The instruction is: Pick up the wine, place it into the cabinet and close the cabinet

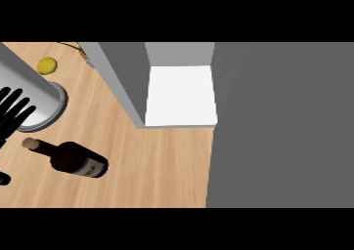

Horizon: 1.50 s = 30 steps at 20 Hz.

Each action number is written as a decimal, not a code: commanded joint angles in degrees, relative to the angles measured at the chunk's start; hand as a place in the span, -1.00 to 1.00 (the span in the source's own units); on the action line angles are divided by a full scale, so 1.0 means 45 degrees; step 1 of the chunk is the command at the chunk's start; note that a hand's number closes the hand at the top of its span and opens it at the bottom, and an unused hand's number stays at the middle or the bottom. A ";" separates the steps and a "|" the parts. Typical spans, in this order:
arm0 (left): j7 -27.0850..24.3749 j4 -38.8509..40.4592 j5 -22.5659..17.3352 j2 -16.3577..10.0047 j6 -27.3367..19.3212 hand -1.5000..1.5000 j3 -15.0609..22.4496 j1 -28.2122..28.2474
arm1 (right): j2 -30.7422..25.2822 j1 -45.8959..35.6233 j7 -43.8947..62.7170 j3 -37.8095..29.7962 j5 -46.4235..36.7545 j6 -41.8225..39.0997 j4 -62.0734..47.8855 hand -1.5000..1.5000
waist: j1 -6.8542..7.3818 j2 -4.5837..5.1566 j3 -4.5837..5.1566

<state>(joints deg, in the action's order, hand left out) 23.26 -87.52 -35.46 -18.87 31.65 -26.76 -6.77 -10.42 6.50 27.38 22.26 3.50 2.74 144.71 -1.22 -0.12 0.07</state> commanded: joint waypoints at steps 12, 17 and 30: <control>-0.3704 0.4573 0.3439 0.0255 0.0818 -1.00 0.0547 -0.0993 | -0.0655 0.1000 0.1211 0.0054 0.0392 0.0125 0.3481 -1.00 | -0.0108 0.0014 0.0007; -0.4930 0.5772 0.3898 0.0114 0.1562 -1.00 0.0644 -0.0838 | -0.0796 0.1307 0.1044 0.0027 0.0386 0.0112 0.3480 -1.00 | -0.0025 0.0004 0.0002; -0.8372 0.8934 0.6154 0.0796 0.1564 -1.00 0.1628 -0.1242 | -0.0674 0.1192 0.0539 0.0082 0.0487 0.0097 0.3214 -1.00 | -0.0071 0.0029 0.0016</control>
<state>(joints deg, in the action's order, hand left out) -10.31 -52.23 -10.33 -15.69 38.84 -20.32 -10.86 -12.49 9.69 23.32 22.28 3.44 2.43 144.72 -1.35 -0.06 0.08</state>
